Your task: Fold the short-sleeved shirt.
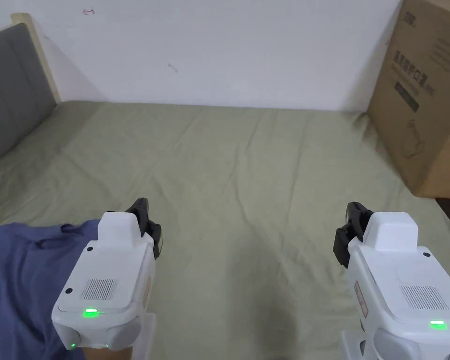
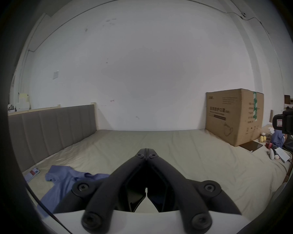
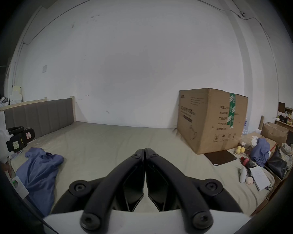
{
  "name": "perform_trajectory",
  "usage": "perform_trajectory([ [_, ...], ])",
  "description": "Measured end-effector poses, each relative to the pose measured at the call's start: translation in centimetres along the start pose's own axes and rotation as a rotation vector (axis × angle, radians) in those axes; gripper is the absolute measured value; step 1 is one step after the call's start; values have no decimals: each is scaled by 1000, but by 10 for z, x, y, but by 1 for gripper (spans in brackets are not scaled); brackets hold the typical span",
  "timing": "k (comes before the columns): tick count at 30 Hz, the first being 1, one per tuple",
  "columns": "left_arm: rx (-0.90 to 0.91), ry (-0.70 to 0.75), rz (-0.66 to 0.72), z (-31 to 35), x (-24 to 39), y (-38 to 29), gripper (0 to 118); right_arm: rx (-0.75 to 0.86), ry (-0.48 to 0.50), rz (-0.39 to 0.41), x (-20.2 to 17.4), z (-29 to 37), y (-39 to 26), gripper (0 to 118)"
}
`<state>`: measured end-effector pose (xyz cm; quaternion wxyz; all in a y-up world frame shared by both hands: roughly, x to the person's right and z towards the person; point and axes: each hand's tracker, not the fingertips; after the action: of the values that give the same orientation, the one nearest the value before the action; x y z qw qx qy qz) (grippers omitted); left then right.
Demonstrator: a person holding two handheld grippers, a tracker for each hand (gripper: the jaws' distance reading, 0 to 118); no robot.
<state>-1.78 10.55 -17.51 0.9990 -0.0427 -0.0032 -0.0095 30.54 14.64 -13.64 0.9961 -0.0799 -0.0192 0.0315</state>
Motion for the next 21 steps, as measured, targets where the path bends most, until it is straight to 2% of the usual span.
perform_trajectory([
  [4, -8, 105, 1, 16, -41, 0, 0, 12, 96, 0, -32, -12, 4, 0],
  [11, -26, 311, -2, 64, -128, 1, 0, 37, 296, 10, -113, -26, 13, 0],
  [17, -44, 439, -5, 106, -186, -2, 0, 39, 414, 8, -173, -28, 13, 0],
  [21, -50, 492, 16, 126, -208, -5, 0, 35, 469, 13, -198, -26, 12, 0],
])
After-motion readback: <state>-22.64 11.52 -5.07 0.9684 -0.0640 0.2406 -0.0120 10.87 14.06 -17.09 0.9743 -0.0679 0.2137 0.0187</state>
